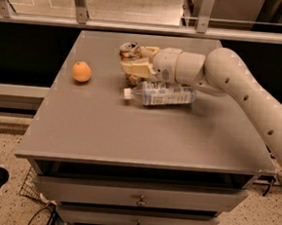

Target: Place orange can upright

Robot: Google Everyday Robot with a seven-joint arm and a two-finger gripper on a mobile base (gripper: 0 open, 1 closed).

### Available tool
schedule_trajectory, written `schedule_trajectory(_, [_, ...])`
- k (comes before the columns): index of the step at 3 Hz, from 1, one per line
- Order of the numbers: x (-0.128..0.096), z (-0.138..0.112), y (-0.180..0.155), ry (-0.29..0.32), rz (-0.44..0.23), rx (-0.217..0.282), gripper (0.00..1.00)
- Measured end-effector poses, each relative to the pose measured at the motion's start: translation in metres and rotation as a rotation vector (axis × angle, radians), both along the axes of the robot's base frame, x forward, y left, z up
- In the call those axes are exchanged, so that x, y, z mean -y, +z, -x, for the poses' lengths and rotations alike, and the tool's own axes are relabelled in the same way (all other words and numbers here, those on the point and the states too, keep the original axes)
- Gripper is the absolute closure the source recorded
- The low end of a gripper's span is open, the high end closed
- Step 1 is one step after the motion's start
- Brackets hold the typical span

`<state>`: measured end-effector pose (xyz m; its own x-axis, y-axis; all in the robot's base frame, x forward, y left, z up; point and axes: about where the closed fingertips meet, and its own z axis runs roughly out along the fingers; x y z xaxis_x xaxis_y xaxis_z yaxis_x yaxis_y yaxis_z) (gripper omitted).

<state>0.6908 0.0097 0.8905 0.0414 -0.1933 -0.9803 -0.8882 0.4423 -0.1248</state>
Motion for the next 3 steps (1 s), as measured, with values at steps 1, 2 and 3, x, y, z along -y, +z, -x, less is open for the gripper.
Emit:
schedule_trajectory(1, [-0.0026,0.0005,-0.0001,0.004,0.000,0.000,0.13])
schedule_trajectory(2, [-0.0052,0.0009,-0.0002,0.008,0.000,-0.001,0.00])
schedule_trajectory(3, [-0.0053,0.0010,-0.0002,0.008,0.000,-0.001,0.00])
